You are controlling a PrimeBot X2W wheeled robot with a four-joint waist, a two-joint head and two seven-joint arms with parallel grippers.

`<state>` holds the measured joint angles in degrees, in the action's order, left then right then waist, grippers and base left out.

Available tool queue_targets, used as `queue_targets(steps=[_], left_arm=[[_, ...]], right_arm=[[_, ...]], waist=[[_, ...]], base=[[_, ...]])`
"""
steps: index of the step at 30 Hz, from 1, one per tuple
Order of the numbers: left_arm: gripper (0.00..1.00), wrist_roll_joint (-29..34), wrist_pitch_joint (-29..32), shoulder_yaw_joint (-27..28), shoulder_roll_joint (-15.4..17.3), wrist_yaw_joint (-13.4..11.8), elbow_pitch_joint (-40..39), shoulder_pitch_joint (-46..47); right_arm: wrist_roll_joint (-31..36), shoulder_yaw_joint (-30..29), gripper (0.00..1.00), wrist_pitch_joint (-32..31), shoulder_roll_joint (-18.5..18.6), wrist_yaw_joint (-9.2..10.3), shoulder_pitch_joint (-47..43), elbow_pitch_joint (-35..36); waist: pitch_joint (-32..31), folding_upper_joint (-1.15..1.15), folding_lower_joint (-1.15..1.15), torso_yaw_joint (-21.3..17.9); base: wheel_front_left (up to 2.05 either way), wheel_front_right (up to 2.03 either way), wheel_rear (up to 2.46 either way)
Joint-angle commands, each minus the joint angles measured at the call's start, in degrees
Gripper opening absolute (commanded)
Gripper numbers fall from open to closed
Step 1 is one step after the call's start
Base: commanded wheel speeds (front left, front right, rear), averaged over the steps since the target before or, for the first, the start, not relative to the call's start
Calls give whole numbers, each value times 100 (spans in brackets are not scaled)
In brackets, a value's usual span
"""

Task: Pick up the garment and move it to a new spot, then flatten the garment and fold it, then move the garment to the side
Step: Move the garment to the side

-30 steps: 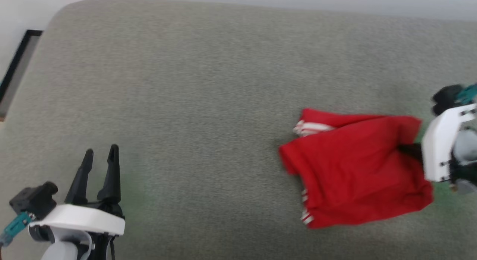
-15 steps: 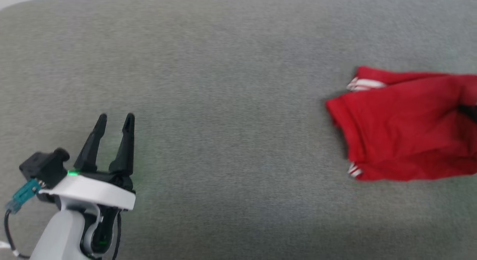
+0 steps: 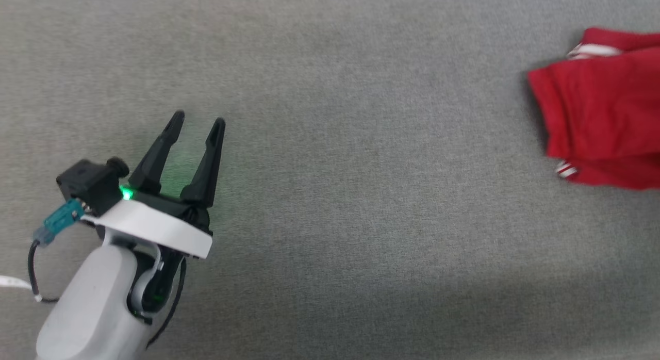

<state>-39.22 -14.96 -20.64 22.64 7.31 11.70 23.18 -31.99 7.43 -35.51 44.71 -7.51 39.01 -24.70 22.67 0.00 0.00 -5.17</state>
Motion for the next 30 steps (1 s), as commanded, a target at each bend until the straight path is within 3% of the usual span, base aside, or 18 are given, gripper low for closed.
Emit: queue_targets(steps=[1,13,25,26,28,30], left_arm=[[100,-48,-28,-80,60,19,-1,170],[100,-194,-28,-611,227,20,90,863],[100,-300,-28,-704,290,20,172,1066],[100,-310,-28,-675,297,19,175,1050],[100,-324,-28,-611,331,19,165,994],[100,-336,-27,-558,349,19,156,932]], right_arm=[[136,14,0,219,72,4,145,-96],[1400,486,0,1655,423,4,863,-1124],[2273,410,3,2498,-222,4,1448,-2353],[2310,399,29,2541,-273,4,1475,-2449],[2337,426,47,2610,-356,4,1536,-2569],[2335,443,89,2641,-377,4,1608,-2672]], waist=[[134,0,0,-101],[560,0,0,-163],[729,0,0,-66],[725,0,0,-66],[700,0,0,-79],[652,0,0,-93]], base=[[0,0,0],[0,0,0],[0,0,0],[0,0,0],[0,0,0],[0,0,0]])
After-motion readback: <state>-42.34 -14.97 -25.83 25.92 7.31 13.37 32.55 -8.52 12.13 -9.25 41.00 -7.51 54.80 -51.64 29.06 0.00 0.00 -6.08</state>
